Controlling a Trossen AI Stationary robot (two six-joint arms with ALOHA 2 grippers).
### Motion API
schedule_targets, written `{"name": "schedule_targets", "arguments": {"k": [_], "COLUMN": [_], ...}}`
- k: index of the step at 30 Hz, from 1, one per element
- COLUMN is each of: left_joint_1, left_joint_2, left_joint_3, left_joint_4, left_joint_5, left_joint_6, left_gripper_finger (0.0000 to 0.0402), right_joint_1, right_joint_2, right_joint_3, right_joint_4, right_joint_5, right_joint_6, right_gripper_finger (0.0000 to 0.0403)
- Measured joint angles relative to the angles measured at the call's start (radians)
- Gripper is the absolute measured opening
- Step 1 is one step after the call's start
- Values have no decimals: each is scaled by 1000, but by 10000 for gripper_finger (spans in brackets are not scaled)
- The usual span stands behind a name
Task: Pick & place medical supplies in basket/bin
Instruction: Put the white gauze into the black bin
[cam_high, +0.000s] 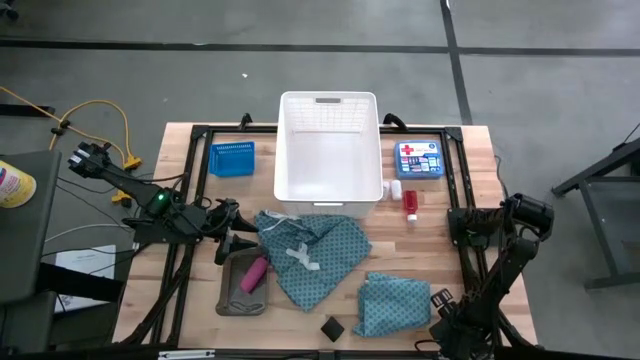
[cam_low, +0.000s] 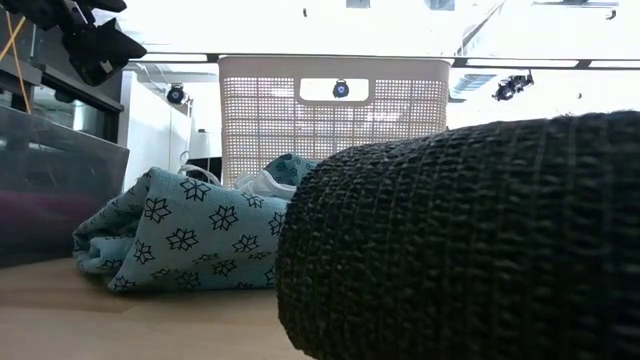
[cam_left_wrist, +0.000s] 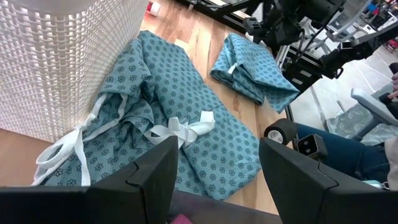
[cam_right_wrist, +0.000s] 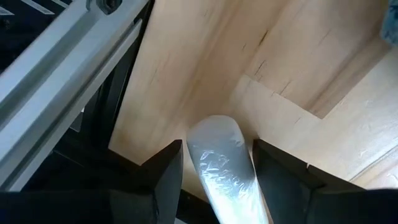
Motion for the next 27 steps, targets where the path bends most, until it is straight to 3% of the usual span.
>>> {"name": "schedule_targets", "arguments": {"k": [7, 20, 27], "left_joint_1": [0, 0, 0], "left_joint_2": [0, 0, 0], "left_joint_3": [0, 0, 0], "left_joint_4": [0, 0, 0], "left_joint_5": [0, 0, 0], "left_joint_6": [0, 0, 0], "left_gripper_finger": [218, 218, 218], "right_joint_1": [0, -3, -63], "right_joint_2": [1, -7, -136], "right_joint_3": [0, -3, 15], "right_joint_4": [-1, -14, -211], "right_joint_5": [0, -1, -6], "right_joint_6": [-1, -3, -6], "right_gripper_finger": [175, 82, 79]}}
